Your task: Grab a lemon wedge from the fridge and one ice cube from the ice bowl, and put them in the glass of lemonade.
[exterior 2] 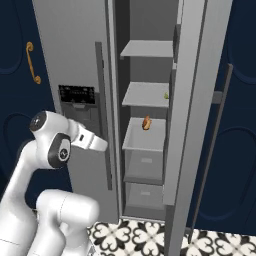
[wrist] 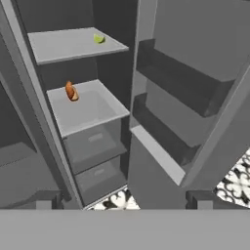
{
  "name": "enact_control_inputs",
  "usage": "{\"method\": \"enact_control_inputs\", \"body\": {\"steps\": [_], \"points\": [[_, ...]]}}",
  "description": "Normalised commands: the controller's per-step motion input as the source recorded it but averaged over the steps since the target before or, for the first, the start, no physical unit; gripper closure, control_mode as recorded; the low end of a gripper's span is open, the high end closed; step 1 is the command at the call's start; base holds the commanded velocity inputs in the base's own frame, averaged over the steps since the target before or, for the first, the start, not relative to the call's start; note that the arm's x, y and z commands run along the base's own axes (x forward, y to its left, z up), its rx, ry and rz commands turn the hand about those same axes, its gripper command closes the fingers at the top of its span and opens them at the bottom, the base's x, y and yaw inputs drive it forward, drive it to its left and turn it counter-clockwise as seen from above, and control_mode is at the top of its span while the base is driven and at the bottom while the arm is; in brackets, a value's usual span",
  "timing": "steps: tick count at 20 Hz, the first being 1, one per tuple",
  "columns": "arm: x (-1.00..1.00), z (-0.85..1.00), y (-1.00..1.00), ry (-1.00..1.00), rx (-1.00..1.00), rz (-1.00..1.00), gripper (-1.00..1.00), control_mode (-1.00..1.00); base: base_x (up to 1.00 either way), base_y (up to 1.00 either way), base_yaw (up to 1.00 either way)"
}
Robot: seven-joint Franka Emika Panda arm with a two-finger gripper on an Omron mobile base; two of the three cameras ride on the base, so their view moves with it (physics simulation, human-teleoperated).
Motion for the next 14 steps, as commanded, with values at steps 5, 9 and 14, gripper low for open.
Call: {"method": "enact_control_inputs", "body": {"steps": [5,9,14], "points": [[-0.57,-0.15,0.10,0.00,0.13,0.27,-1.00,-1.00,0.00,0.00,0.00],[-0.18,-0.14,0.05,0.00,0.00,0.34,-1.00,-1.00,0.00,0.00,0.00],[-0.28,-0.19,0.02,0.00,0.00,0.19,-1.00,-1.00,0.00,0.00,0.00]]}}
